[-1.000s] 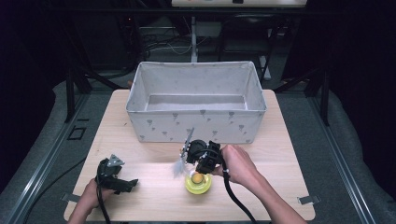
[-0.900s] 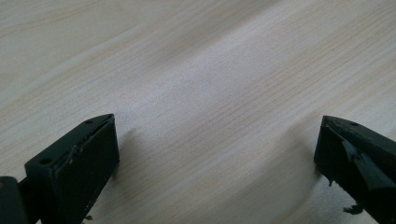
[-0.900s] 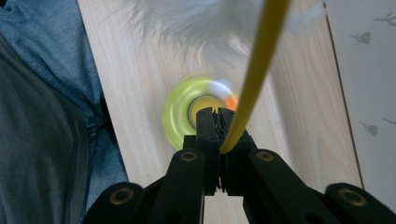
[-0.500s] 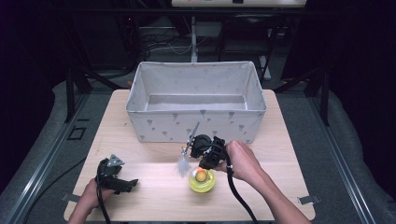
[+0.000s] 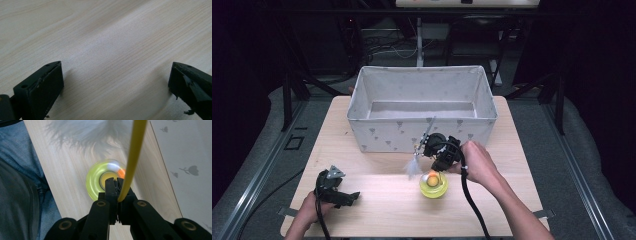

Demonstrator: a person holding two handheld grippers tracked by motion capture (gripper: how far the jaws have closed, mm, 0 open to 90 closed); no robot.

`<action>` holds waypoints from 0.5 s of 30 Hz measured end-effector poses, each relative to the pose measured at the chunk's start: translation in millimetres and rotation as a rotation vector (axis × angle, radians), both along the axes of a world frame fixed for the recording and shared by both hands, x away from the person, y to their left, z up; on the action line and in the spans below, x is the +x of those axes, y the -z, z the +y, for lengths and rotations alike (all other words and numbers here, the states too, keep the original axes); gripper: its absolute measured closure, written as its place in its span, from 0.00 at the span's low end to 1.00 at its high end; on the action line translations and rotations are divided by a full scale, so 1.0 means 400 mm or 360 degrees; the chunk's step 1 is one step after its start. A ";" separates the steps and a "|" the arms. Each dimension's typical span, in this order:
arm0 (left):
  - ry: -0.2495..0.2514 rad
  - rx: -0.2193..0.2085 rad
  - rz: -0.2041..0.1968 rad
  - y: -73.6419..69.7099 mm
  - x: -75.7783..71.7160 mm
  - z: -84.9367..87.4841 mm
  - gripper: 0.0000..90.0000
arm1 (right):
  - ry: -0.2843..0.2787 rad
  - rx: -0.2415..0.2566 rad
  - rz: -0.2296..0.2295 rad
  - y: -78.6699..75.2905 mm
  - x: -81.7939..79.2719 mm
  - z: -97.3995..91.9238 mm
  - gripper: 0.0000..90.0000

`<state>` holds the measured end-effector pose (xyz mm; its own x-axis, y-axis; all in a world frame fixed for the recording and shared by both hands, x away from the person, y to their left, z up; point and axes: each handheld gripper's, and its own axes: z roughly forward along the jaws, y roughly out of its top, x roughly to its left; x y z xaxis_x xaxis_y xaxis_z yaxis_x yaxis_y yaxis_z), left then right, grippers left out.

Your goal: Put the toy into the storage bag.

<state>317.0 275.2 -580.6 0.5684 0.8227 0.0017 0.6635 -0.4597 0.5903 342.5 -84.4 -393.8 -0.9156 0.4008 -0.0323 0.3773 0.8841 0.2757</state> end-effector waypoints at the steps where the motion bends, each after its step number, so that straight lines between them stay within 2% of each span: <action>1: 0.0000 0.0000 0.0000 0.000 0.000 0.000 0.00 | 0.0009 0.0007 -0.0006 -0.001 0.004 -0.004 0.98; 15: 0.0001 0.0000 -0.0001 0.000 0.000 0.000 0.00 | 0.0116 0.0002 -0.0001 -0.031 0.059 -0.048 0.98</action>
<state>317.0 275.3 -580.7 0.5690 0.8224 0.0019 0.6628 -0.4600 0.5908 366.3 -103.6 -381.3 -0.8840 0.4663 -0.0323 0.4404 0.8540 0.2772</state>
